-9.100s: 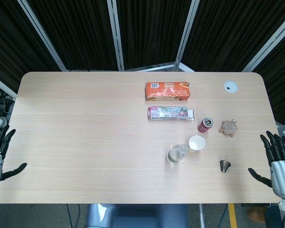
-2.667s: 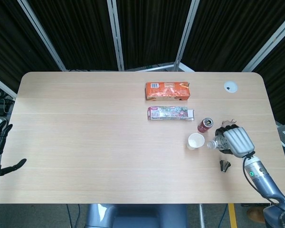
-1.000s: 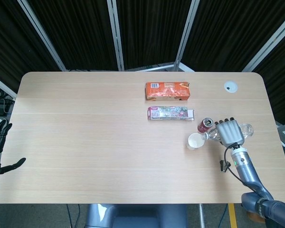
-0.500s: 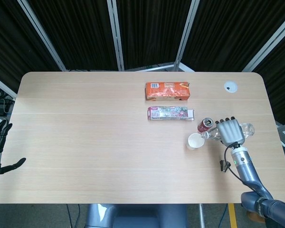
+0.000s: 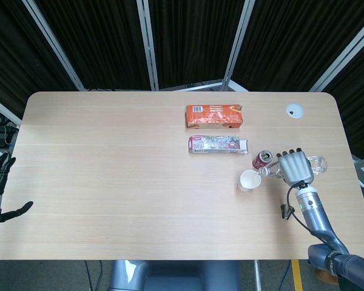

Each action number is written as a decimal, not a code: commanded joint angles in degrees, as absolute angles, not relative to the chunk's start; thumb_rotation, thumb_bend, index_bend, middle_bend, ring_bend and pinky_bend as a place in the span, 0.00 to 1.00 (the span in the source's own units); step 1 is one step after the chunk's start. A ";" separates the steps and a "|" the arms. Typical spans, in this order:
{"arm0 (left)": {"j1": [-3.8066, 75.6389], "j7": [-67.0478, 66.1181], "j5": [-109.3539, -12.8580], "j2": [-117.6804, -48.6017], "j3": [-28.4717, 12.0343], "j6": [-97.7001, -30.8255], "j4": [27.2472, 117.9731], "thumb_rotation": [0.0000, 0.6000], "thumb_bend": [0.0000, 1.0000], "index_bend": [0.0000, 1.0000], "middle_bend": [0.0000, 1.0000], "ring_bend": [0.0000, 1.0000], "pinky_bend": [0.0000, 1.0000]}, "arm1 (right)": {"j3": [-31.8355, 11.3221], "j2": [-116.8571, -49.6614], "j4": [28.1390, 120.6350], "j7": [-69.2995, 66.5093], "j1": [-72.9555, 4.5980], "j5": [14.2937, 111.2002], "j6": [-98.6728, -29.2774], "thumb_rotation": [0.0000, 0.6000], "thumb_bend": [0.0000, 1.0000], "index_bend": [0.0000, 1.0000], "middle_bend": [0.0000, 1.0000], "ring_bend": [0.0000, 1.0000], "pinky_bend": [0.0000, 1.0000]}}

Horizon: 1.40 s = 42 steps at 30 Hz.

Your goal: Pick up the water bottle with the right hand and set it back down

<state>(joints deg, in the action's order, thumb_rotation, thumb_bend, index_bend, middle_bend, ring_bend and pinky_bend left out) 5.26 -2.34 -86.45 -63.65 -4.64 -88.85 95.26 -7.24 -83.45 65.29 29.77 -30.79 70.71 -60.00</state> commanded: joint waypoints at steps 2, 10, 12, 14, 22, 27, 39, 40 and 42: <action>5.27 -2.36 -86.45 -63.66 -4.63 -88.84 95.22 1.00 0.00 0.00 0.00 0.00 0.00 | -7.28 -83.41 65.19 29.92 -30.78 70.49 -59.95 1.00 0.64 0.50 0.56 0.49 0.45; 5.23 -2.33 -86.50 -63.63 -4.60 -88.91 95.26 1.00 0.00 0.00 0.00 0.00 0.00 | -7.28 -83.39 65.10 29.80 -30.71 70.17 -59.80 1.00 0.64 0.50 0.56 0.49 0.45; 5.23 -2.28 -86.52 -63.60 -4.59 -88.90 95.34 1.00 0.00 0.00 0.00 0.00 0.00 | -7.24 -83.44 65.02 29.91 -30.73 70.14 -59.79 1.00 0.64 0.50 0.56 0.49 0.45; 5.22 -2.32 -86.53 -63.58 -4.59 -88.93 95.34 1.00 0.00 0.00 0.00 0.00 0.00 | -7.27 -83.49 65.00 29.90 -30.73 70.11 -59.84 1.00 0.64 0.50 0.56 0.49 0.45; 5.23 -2.10 -86.56 -63.50 -4.55 -88.85 95.38 1.00 0.00 0.00 0.00 0.00 0.00 | -7.63 -83.04 65.78 28.25 -30.57 70.00 -59.98 1.00 0.64 0.50 0.56 0.49 0.45; 5.22 -2.12 -86.56 -63.45 -4.49 -88.79 95.39 1.00 0.00 0.00 0.00 0.00 0.00 | -8.01 -82.45 66.65 24.65 -30.24 70.09 -59.81 1.00 0.64 0.50 0.57 0.49 0.45; 5.20 -2.20 -87.01 -63.32 -4.19 -88.71 95.69 1.00 0.00 0.00 0.00 0.00 0.00 | -8.83 -77.17 72.57 8.46 -28.00 74.58 -62.85 1.00 0.66 0.50 0.57 0.49 0.45; 5.20 -2.18 -87.05 -63.32 -4.17 -88.72 95.72 1.00 0.00 0.00 0.00 0.00 0.00 | -8.79 -76.68 73.16 7.12 -27.72 75.26 -63.46 1.00 0.66 0.50 0.57 0.49 0.45; 5.18 -2.10 -87.13 -63.29 -4.15 -88.77 95.74 1.00 0.00 0.00 0.00 0.00 0.00 | -8.69 -75.39 74.93 4.02 -27.09 76.70 -64.73 1.00 0.66 0.50 0.57 0.49 0.45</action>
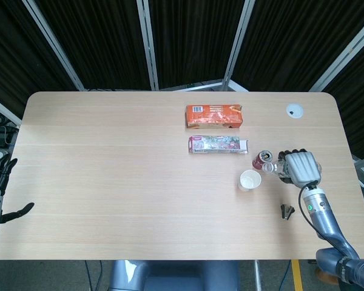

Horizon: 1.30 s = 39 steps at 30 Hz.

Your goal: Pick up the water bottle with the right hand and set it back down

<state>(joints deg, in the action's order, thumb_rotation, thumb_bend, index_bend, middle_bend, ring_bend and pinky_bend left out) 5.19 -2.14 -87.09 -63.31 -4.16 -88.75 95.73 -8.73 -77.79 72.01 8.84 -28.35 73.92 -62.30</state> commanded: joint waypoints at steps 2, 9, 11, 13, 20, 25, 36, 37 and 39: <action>5.18 -2.06 -87.14 -63.26 -4.14 -88.76 95.78 1.00 0.00 0.00 0.00 0.00 0.00 | -8.58 -74.10 76.91 0.99 -26.60 77.92 -65.58 1.00 0.67 0.50 0.57 0.49 0.45; 5.21 -2.21 -87.19 -63.32 -4.12 -88.74 95.82 1.00 0.00 0.00 0.00 0.00 0.00 | -7.15 -69.17 85.24 -11.93 -26.04 83.60 -66.13 1.00 0.68 0.50 0.57 0.49 0.45; 5.21 -2.15 -87.15 -63.27 -4.13 -88.72 95.84 1.00 0.00 0.00 0.00 0.00 0.00 | -6.88 -68.70 86.40 -14.19 -26.17 84.92 -66.37 1.00 0.68 0.50 0.57 0.49 0.45; 5.20 -2.09 -87.16 -63.26 -4.12 -88.72 95.83 1.00 0.00 0.00 0.00 0.00 0.00 | -6.50 -68.32 87.37 -16.35 -26.39 86.40 -66.53 1.00 0.68 0.50 0.57 0.49 0.45; 5.24 -2.04 -86.80 -63.24 -4.27 -88.60 95.63 1.00 0.00 0.00 0.00 0.00 0.00 | -4.74 -66.55 90.85 -24.97 -28.13 91.41 -65.24 1.00 0.69 0.50 0.57 0.49 0.45; 5.48 -2.19 -86.22 -63.38 -4.35 -87.89 95.42 1.00 0.00 0.00 0.00 0.00 0.00 | -2.43 -67.40 93.22 -32.23 -32.37 96.35 -60.38 1.00 0.70 0.50 0.57 0.49 0.45; 5.83 -2.86 -84.90 -63.90 -4.78 -87.09 94.85 1.00 0.00 0.00 0.00 0.00 0.00 | -2.27 -74.44 92.23 -29.83 -37.51 95.86 -54.62 1.00 0.71 0.50 0.57 0.49 0.45; 5.86 -2.90 -84.73 -63.94 -4.83 -87.00 94.78 1.00 0.00 0.00 0.00 0.00 0.00 | -2.32 -75.20 91.86 -29.39 -37.90 95.64 -54.16 1.00 0.71 0.50 0.57 0.49 0.45; 5.94 -2.93 -84.33 -64.01 -4.95 -86.76 94.60 1.00 0.00 0.00 0.00 0.00 0.00 | -2.49 -76.83 91.07 -28.77 -38.70 94.94 -53.26 1.00 0.71 0.50 0.57 0.49 0.45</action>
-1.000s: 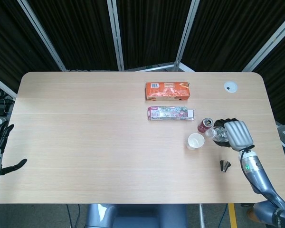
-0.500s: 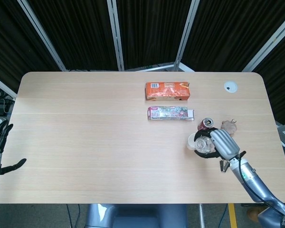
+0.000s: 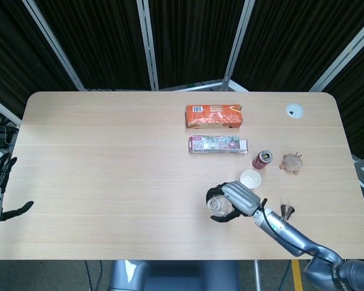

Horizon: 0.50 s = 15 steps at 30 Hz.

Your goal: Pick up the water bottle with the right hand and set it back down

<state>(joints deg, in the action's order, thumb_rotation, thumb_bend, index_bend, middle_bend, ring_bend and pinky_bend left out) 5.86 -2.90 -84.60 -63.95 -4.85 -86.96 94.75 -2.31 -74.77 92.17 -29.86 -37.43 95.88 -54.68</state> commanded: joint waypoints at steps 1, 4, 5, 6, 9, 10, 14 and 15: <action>5.96 -2.90 -84.15 -64.02 -4.99 -86.64 94.54 1.00 0.00 0.00 0.00 0.00 0.00 | -2.54 -77.42 90.74 -28.65 -39.01 94.61 -52.87 1.00 0.71 0.50 0.57 0.49 0.45; 6.14 -2.93 -83.29 -64.15 -5.20 -86.02 94.13 1.00 0.00 0.00 0.00 0.00 0.00 | -2.52 -79.56 89.14 -28.89 -39.95 93.39 -51.33 1.00 0.71 0.50 0.57 0.49 0.45; 6.20 -2.93 -83.05 -64.19 -5.26 -85.84 93.99 1.00 0.00 0.00 0.00 0.00 0.00 | -2.37 -80.22 88.41 -28.95 -40.21 93.14 -50.99 1.00 0.71 0.50 0.57 0.49 0.45; 6.24 -2.96 -82.91 -64.23 -5.30 -85.74 93.91 1.00 0.00 0.00 0.00 0.00 0.00 | -2.26 -80.68 87.88 -29.06 -40.37 93.02 -50.82 1.00 0.71 0.50 0.57 0.49 0.45; 6.27 -3.05 -82.71 -64.31 -5.36 -85.69 93.82 1.00 0.00 0.00 0.00 0.00 0.00 | -1.88 -81.96 86.41 -29.95 -40.64 92.76 -50.82 1.00 0.71 0.50 0.57 0.49 0.45; 6.28 -3.09 -82.70 -64.34 -5.37 -85.69 93.80 1.00 0.00 0.00 0.00 0.00 0.00 | -1.74 -82.26 86.03 -30.33 -40.66 92.73 -50.94 1.00 0.71 0.50 0.57 0.49 0.45; 6.31 -3.24 -82.70 -64.42 -5.27 -85.57 93.78 1.00 0.00 0.00 0.00 0.00 0.00 | -1.16 -83.16 84.63 -32.56 -40.51 92.91 -51.98 1.00 0.71 0.50 0.57 0.49 0.45; 6.33 -3.23 -82.69 -64.43 -5.23 -85.49 93.82 1.00 0.00 0.00 0.00 0.00 0.00 | -0.91 -83.48 83.97 -33.42 -40.34 93.20 -52.68 1.00 0.71 0.50 0.57 0.49 0.45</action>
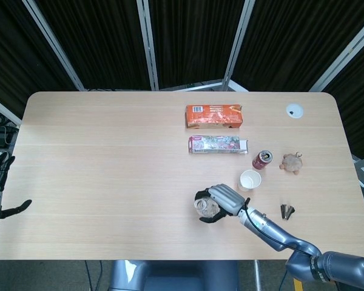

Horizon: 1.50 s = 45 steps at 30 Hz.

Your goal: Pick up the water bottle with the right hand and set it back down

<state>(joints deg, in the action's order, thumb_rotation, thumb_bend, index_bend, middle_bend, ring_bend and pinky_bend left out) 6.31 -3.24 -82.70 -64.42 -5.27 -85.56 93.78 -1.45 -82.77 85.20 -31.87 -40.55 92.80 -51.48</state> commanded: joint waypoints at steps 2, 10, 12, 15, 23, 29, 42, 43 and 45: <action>6.35 -3.23 -82.71 -64.43 -5.19 -85.44 93.84 1.00 0.00 0.00 0.00 0.00 0.00 | -0.58 -84.10 82.92 -35.29 -39.88 93.51 -54.06 1.00 0.71 0.50 0.57 0.49 0.45; 6.26 -3.92 -83.15 -64.73 -4.99 -85.84 93.92 1.00 0.00 0.00 0.00 0.00 0.00 | 0.33 -88.97 75.34 -44.44 -37.57 94.78 -61.03 1.00 0.71 0.52 0.57 0.49 0.45; 6.30 -4.07 -83.21 -64.79 -4.94 -85.79 94.01 1.00 0.00 0.00 0.00 0.00 0.00 | 0.48 -90.32 73.21 -45.90 -37.20 95.15 -62.47 1.00 0.71 0.52 0.57 0.49 0.45; 6.37 -4.28 -83.17 -64.86 -4.91 -85.66 94.04 1.00 0.00 0.00 0.00 0.00 0.00 | 0.80 -91.98 70.66 -47.62 -36.75 95.70 -64.25 1.00 0.71 0.52 0.57 0.49 0.45; 6.46 -4.64 -82.79 -65.07 -5.05 -85.53 93.83 1.00 0.00 0.00 0.00 0.00 0.00 | 1.67 -95.42 65.61 -50.48 -36.06 96.73 -67.36 1.00 0.71 0.52 0.57 0.49 0.45; 6.49 -4.86 -82.74 -65.12 -4.97 -85.40 93.89 1.00 0.00 0.00 0.00 0.00 0.00 | 2.03 -96.69 64.02 -52.07 -35.81 96.75 -68.34 1.00 0.71 0.51 0.57 0.48 0.45; 6.51 -5.23 -82.81 -65.29 -4.84 -85.38 93.91 1.00 0.00 0.00 0.00 0.00 0.00 | 3.27 -99.19 58.98 -55.07 -34.86 97.47 -71.04 1.00 0.42 0.28 0.46 0.33 0.43; 6.52 -5.25 -82.82 -65.29 -4.83 -85.37 93.92 1.00 0.00 0.00 0.00 0.00 0.00 | 3.34 -99.22 58.83 -55.16 -34.83 97.51 -71.14 1.00 0.37 0.28 0.44 0.31 0.42; 6.50 -5.22 -82.86 -65.29 -4.82 -85.41 93.97 1.00 0.00 0.00 0.00 0.00 0.00 | 3.48 -99.16 58.65 -55.45 -34.80 97.47 -71.15 1.00 0.33 0.27 0.43 0.29 0.42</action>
